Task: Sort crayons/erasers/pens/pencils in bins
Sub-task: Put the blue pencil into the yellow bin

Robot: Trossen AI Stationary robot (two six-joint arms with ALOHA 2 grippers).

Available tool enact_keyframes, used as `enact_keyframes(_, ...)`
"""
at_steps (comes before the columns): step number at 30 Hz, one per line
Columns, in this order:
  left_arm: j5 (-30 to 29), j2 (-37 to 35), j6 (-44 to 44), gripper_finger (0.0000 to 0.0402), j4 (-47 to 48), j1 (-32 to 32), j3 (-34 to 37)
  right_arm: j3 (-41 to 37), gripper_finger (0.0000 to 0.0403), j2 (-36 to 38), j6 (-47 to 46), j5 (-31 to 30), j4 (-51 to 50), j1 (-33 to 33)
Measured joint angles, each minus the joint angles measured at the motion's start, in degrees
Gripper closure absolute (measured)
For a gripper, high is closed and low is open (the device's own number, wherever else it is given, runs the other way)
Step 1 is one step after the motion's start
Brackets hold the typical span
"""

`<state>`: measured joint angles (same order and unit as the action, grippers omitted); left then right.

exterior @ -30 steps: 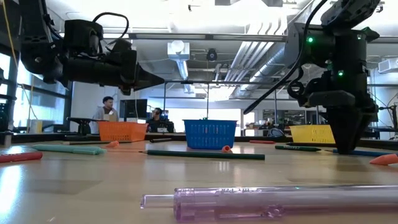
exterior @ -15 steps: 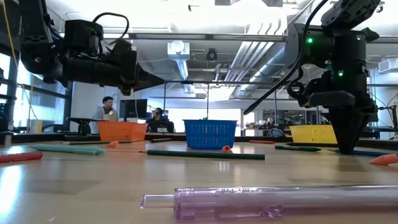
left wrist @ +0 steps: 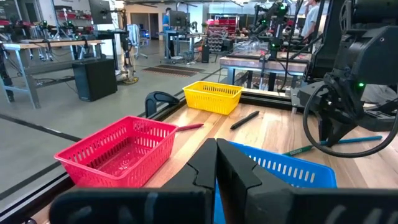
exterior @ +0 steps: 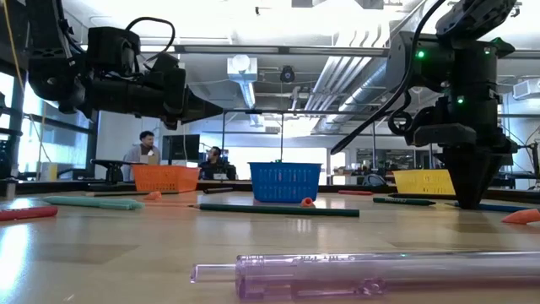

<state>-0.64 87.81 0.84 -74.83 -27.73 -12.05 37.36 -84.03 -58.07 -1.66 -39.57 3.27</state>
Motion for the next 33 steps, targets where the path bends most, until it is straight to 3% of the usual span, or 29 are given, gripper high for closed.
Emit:
enact_keyframes(4, 0.0, 0.0, 0.0, 0.0401, 0.0, 0.0, 0.0, 0.0, 0.033, 0.0, -0.38, -0.13, -0.02, 0.0)
enact_keyframes(13, 0.0, 0.0, 0.0, 0.0401, 0.0, 0.0, 0.0, -0.04, 0.0395, 0.02, -0.42, -0.91, -0.14, 0.02)
enact_keyframes(24, 0.0, 0.0, 0.0, 0.0401, 0.0, 0.0, 0.0, 1.93, 0.0387, 5.32, -0.02, -1.76, -0.1, -0.04)
enact_keyframes(33, 0.0, 0.0, 0.02, 0.0401, -0.02, -0.01, 0.0, 7.44, 0.0387, 10.82, 4.38, -8.61, -0.44, -2.69)
